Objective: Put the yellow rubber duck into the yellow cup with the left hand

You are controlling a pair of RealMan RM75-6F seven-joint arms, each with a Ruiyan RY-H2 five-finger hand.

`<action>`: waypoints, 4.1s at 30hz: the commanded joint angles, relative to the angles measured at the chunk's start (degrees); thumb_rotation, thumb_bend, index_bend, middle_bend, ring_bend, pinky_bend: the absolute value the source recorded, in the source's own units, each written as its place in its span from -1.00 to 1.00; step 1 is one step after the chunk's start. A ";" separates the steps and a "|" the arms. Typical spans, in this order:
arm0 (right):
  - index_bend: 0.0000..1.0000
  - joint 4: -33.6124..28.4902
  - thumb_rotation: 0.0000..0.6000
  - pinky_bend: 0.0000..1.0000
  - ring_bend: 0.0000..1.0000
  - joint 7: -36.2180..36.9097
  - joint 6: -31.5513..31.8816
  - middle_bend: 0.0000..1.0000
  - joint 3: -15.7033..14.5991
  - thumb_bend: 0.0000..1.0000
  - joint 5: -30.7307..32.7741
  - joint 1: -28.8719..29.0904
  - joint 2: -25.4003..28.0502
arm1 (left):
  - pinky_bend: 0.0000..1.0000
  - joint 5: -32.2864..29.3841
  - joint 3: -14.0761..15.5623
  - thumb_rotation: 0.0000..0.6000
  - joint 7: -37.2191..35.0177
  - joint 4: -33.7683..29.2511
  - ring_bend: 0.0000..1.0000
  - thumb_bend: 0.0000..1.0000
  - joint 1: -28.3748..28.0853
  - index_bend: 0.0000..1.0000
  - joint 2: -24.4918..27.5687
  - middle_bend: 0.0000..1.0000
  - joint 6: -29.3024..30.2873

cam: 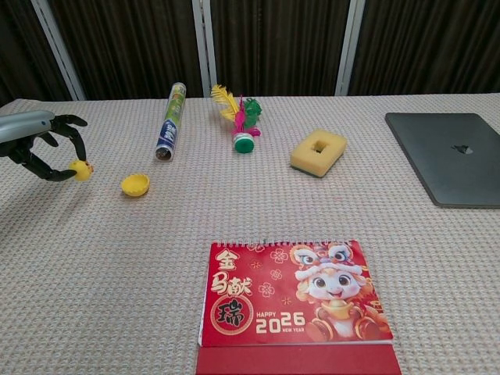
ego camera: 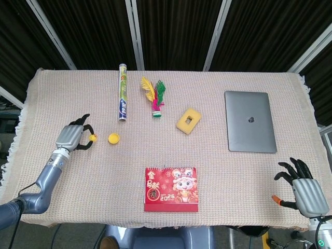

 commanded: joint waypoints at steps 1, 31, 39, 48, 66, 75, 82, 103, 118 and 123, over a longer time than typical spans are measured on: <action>-0.11 0.01 1.00 -1.00 -1.00 -0.10 0.08 -0.63 -0.05 -0.94 -0.04 -0.04 -0.07 | -0.65 -0.66 -0.63 1.00 -0.02 -0.18 -0.81 -0.22 -0.38 -0.05 -0.33 -1.00 -0.19; -0.11 -0.05 1.00 -1.00 -1.00 1.14 0.08 -0.63 -0.32 -0.94 -0.17 0.02 0.14 | -0.65 -2.37 -1.26 1.00 3.48 0.81 -0.79 -0.22 -3.54 -0.03 -4.50 -1.00 -1.63; -0.11 -0.06 1.00 -1.00 -1.00 1.44 0.07 -0.63 -0.37 -0.94 -0.17 0.02 0.19 | -0.65 -2.69 -1.19 1.00 3.87 1.15 -0.79 -0.22 -3.82 -0.03 -5.04 -1.00 -1.84; -0.11 -0.14 1.00 -1.00 -1.00 1.59 0.03 -0.63 -0.40 -0.94 -0.08 0.01 0.25 | -0.64 -3.06 -1.25 1.00 4.20 1.95 -0.79 -0.22 -4.21 -0.02 -5.90 -1.00 -2.06; -0.10 -0.08 1.00 -1.00 -1.00 1.94 -0.04 -0.63 -0.45 -0.94 -0.13 0.08 0.26 | -0.64 -3.55 -1.56 1.00 4.31 3.79 -0.78 -0.22 -4.81 -0.02 -7.39 -0.99 -2.31; -0.11 -0.09 1.00 -1.00 -1.00 2.28 -0.13 -0.63 -0.48 -0.94 -0.10 0.12 0.32 | -0.63 -3.55 -1.91 1.00 4.12 4.88 -0.78 -0.22 -5.24 -0.02 -8.17 -0.99 -2.50; -0.10 -0.14 1.00 -1.00 -1.00 2.65 -0.19 -0.63 -0.53 -0.94 -0.13 0.14 0.37 | -0.63 -3.09 -1.83 1.00 4.13 5.26 -0.78 -0.22 -5.48 -0.01 -8.93 -1.00 -2.45; -0.10 -0.01 1.00 -1.00 -1.00 3.25 -0.06 -0.63 -0.60 -0.94 -0.28 0.13 0.42 | -0.62 -2.66 -2.00 1.00 4.19 5.26 -0.78 -0.23 -5.58 -0.04 -9.33 -0.99 -1.91; -0.10 0.02 1.00 -1.00 -1.00 3.21 0.01 -0.63 -0.58 -0.94 -0.29 0.13 0.37 | -0.62 -2.06 -1.45 1.00 4.28 5.24 -0.78 -0.43 -5.19 -0.23 -9.12 -1.00 -1.76; -0.10 0.03 1.00 -1.00 -1.00 3.17 0.04 -0.63 -0.59 -0.94 -0.31 0.12 0.35 | -0.62 -2.06 -1.29 1.00 4.15 5.41 -0.78 -0.52 -5.06 -0.34 -9.11 -1.00 -2.01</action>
